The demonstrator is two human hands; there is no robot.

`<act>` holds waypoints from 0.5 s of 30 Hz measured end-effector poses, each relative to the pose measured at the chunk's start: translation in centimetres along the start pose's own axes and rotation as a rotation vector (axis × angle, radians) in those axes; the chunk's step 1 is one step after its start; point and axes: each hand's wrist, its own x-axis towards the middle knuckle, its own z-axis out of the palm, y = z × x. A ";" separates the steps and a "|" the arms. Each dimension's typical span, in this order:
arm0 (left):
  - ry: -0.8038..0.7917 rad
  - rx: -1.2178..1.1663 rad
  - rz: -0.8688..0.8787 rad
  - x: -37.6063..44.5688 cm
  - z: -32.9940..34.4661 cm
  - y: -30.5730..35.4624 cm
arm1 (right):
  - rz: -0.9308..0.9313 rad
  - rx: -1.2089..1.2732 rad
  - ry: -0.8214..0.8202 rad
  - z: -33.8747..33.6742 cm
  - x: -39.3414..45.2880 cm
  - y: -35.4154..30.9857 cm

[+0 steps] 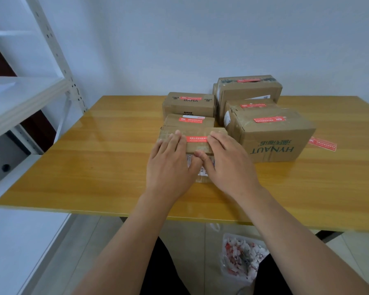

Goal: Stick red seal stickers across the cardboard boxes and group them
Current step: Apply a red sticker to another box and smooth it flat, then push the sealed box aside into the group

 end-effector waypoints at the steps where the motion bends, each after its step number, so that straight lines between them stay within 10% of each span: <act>1: -0.007 -0.004 0.001 0.0 0.0 0.0 | -0.001 0.000 -0.002 0.0 0.0 -0.1; 15: -0.048 0.120 -0.044 1.3 0.2 -0.8 | 0.189 -0.013 0.041 -1.8 0.5 4.1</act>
